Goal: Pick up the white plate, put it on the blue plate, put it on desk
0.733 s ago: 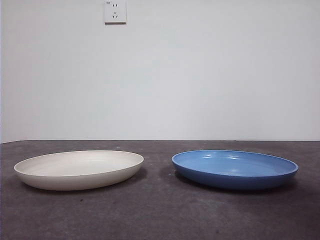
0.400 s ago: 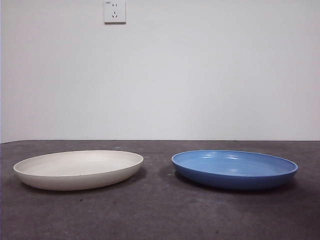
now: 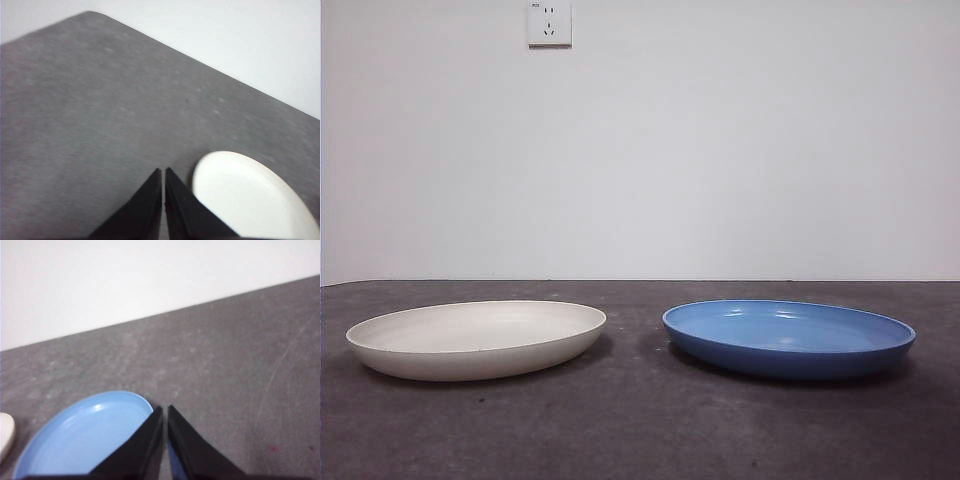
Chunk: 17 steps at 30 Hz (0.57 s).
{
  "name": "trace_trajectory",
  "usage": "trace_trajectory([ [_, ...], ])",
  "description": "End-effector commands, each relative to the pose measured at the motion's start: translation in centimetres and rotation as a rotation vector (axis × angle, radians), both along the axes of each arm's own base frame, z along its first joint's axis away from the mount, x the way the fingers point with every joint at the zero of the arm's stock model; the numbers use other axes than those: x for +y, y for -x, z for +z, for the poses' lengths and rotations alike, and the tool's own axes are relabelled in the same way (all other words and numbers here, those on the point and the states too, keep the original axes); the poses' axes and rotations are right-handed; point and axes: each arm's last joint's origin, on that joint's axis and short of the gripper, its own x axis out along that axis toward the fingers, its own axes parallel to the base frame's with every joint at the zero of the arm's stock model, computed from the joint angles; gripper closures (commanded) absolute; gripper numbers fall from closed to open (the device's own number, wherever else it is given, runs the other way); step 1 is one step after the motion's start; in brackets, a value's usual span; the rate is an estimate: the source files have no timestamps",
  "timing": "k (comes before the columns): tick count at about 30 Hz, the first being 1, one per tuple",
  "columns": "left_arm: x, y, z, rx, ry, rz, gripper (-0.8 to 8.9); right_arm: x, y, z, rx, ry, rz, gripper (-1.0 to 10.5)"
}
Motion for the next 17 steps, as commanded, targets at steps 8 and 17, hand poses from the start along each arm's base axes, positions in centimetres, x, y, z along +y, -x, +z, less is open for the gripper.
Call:
trace_trajectory([
  [8,-0.3,-1.5,5.1,0.101,-0.039,-0.202,8.03,0.1,0.7,5.1,0.062,-0.006,0.026,9.4],
  [17,-1.2,-3.5,10.1,0.201,-0.124,-0.401,8.03,0.4,-1.6,9.5,0.289,0.058,0.19,9.4],
])
